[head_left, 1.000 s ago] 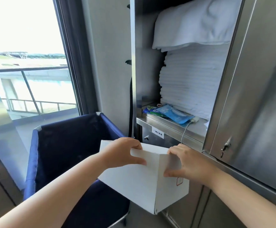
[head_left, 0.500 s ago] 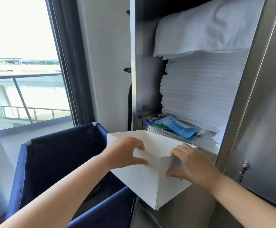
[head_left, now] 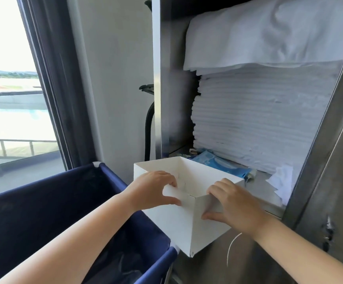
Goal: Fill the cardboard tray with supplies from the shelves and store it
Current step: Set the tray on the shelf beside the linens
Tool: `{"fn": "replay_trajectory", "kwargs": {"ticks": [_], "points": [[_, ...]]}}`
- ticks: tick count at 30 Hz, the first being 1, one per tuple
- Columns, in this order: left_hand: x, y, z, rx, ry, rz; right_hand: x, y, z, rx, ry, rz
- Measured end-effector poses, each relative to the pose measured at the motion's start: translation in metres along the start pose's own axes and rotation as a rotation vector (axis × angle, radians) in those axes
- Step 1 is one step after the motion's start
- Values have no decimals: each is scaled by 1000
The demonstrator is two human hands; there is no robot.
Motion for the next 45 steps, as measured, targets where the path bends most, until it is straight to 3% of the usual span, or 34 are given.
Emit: {"fn": "replay_trajectory", "kwargs": {"ticks": [9,23,29,33,38,42,45], "points": [[18,32,-15,-40,-9,-72,21,0,-13,-50,62,-44],[35,56,-33,-12,-9,-142,35,-2,-29,-114,-32,9],[36,51,-49,-31,28,-220,28,-15,-39,19,102,-32],[36,50,-58,-50,69,-247,27,-25,-44,195,188,-113],[39,49,-66,-54,80,-280,35,-35,-47,360,126,-313],[40,48,-74,-66,97,-287,49,-51,-62,292,33,-419],[41,47,-79,-78,107,-286,64,-64,-80,262,146,-527]]}}
Point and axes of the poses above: each hand's wrist, its own x-axis towards the middle knuckle, its own z-axis out of the back of the hand, y = z × x, the point moved 2 cm from there along x, towards the middle knuckle, and after that the axes turned 6 degrees about -z, right-handed, at the moved point
